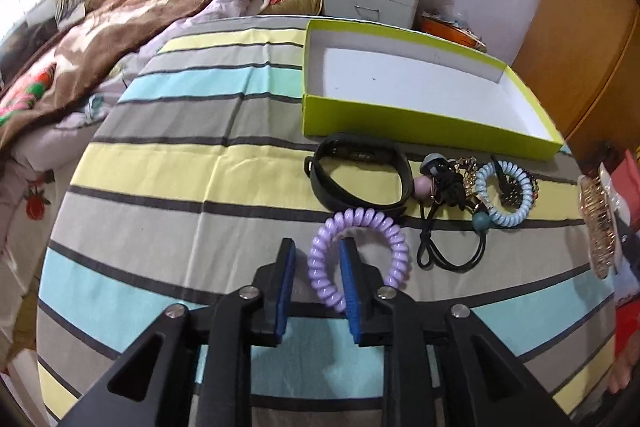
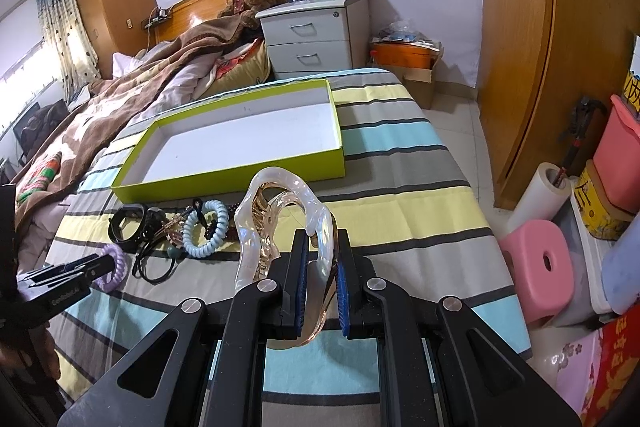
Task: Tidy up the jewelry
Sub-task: 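Lift and carry the purple coil and clear clip over the green box with both tools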
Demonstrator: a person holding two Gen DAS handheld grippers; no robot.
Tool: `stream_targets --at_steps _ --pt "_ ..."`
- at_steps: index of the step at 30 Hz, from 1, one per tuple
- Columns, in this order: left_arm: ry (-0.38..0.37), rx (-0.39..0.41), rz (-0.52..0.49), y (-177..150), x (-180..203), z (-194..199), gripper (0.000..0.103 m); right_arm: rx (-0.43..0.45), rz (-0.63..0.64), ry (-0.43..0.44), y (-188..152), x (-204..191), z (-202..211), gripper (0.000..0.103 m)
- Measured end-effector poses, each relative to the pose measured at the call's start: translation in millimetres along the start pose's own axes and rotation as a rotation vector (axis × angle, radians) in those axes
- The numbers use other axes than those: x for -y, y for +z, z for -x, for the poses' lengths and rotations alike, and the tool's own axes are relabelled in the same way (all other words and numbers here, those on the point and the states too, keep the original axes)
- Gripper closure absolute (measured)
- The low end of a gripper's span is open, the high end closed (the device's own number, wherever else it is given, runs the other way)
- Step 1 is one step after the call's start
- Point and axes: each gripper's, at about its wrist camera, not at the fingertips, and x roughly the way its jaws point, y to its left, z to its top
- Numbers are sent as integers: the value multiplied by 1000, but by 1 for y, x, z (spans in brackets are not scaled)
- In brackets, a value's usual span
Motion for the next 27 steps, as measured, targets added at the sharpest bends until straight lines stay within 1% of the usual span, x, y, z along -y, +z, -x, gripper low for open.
stream_targets --at_steps 4,5,6,7,11,16,27 --pt "27 8 -32 -1 5 0 75 -1 0 -1 0 0 0 90" --pt "29 9 -38 -1 5 0 77 -1 0 -1 0 0 0 90" --pt "32 10 -42 -1 5 0 85 -2 1 0 0 0 0 90" --pt "30 9 -44 -1 5 1 88 -5 1 0 0 0 0 90" --pt "17 7 -35 0 2 1 93 -6 2 -1 0 -1 0 90" --pt "0 14 -25 0 -1 5 93 -2 8 -4 0 -2 1 90" --pt "-29 69 -16 11 -5 31 93 24 24 0 12 -9 14 90"
